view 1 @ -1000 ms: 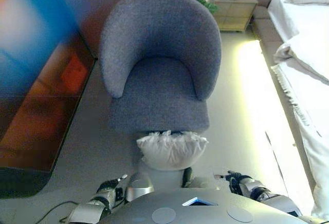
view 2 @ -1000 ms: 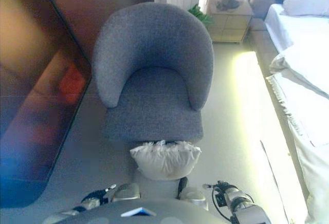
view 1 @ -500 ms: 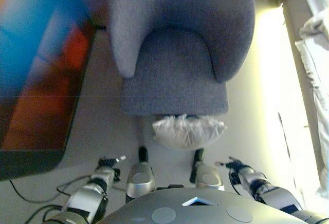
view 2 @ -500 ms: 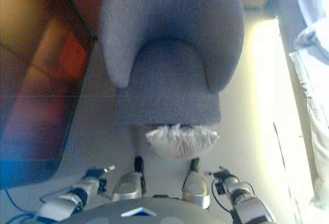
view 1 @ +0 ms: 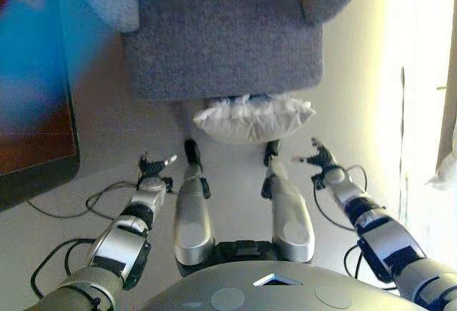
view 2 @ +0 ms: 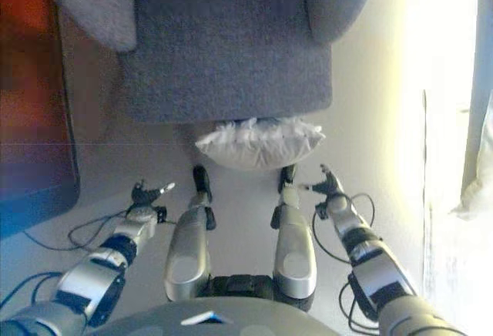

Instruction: Pick up the cushion and take it to the sofa

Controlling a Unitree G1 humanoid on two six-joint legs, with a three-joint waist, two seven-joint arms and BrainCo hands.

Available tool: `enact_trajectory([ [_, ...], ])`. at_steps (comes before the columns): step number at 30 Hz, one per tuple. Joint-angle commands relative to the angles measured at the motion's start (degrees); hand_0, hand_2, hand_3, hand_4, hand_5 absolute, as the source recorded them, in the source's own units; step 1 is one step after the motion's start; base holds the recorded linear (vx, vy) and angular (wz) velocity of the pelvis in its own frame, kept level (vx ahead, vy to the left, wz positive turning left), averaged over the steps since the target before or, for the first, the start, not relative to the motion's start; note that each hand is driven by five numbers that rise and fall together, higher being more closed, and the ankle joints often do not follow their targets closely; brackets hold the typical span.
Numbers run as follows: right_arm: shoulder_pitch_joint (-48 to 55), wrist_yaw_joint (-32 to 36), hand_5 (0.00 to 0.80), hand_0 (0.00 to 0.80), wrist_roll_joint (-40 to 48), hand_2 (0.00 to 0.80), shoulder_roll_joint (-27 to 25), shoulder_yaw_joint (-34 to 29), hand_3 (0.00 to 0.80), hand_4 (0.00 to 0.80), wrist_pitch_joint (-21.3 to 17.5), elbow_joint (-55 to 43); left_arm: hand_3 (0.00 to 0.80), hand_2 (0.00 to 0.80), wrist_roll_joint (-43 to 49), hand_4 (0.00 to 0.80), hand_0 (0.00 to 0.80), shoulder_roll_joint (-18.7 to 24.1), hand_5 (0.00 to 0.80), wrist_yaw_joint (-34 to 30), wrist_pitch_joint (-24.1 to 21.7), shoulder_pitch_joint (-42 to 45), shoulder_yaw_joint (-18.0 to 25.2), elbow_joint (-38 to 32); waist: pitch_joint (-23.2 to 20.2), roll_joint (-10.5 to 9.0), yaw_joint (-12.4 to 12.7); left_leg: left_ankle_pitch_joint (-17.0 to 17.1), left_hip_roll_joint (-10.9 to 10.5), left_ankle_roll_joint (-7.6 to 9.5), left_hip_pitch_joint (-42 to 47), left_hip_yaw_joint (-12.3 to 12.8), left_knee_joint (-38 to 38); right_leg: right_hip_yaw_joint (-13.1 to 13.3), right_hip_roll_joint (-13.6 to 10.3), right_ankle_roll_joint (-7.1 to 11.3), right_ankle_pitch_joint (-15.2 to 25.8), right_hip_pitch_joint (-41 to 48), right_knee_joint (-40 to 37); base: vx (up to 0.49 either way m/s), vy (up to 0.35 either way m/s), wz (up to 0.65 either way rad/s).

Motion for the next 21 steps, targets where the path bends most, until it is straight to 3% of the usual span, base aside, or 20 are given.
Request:
enact_trajectory([
  [1,-2.5,-1.9,0.0,0.0,0.3,0.0,-4.1,1.0,0.0,0.0,1.5,-1.9,0.0,0.0,3.7,0.0,0.0,2.8,0.0,3.2,-0.6,-2.4,-1.8,0.2,1.1,-0.38,-0.8,-3.3,0.6,0.15,-6.6,-4.8,4.0,2.4,-6.8,5.68,-9.4,-5.4,9.3,-0.094,0.002,0.02],
  [9,-9.3,-5.6,0.0,0.0,2.9,0.0,-7.4,0.7,0.0,0.0,1.0,1.3,0.0,0.0,6.8,0.0,0.0,5.4,0.0,-1.7,-5.2,-11.5,-5.8,0.4,1.1,-0.19,-2.3,-2.3,-0.4,0.36,-16.5,-4.2,4.7,5.1,-5.1,5.41,-7.7,-16.8,10.7,-0.06,0.006,-0.06],
  [15,-14.8,-4.3,0.0,0.0,3.3,0.0,-11.3,1.8,0.0,0.0,3.0,0.4,0.0,0.0,6.1,0.0,0.0,8.6,0.0,-1.7,-3.1,-18.6,-7.6,0.4,1.1,-0.64,-3.5,-2.1,0.0,0.28,-25.6,-5.0,6.5,7.1,-3.4,5.06,-7.2,-26.2,12.2,-0.015,-0.004,-0.01],
  [21,-21.0,-5.2,0.0,0.0,4.0,0.0,-15.1,2.9,0.0,0.0,3.6,2.5,0.0,0.0,5.3,0.0,0.0,13.0,0.0,-3.3,-2.2,-25.3,-7.9,1.9,1.1,-0.73,-3.9,-2.7,0.2,0.79,-33.4,-5.9,8.0,7.1,-3.3,5.13,-6.9,-34.0,13.2,0.003,-0.002,0.01],
])
